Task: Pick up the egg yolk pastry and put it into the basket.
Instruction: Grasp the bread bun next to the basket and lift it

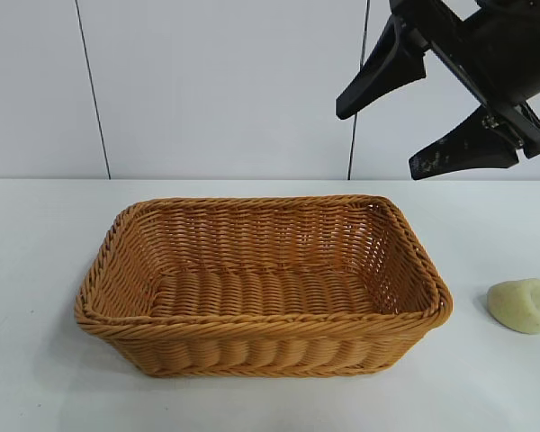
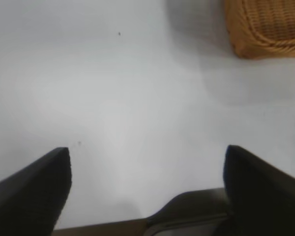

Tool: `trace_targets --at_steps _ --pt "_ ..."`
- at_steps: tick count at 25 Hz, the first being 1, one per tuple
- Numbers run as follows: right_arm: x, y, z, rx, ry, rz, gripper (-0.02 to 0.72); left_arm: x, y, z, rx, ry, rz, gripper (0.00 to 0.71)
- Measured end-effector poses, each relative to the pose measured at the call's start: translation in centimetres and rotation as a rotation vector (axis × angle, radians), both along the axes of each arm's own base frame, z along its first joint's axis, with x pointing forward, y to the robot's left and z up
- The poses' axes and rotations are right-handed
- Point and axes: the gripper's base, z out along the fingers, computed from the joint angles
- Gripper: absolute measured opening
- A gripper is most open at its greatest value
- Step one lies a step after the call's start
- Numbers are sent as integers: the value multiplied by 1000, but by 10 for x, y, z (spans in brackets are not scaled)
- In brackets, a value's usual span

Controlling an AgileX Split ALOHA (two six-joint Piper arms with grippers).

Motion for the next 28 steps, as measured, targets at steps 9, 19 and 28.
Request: trace_targets --at_steps 9,19,28 --pt "0 0 0 -3 0 2 637 -22 6 5 -10 -150 128 611" --pt "-1 -1 0 -44 6 33 637 -48 5 6 -14 -318 173 611" --pt "11 -35 7 -465 82 -9 637 -49 5 5 -14 -316 173 611"
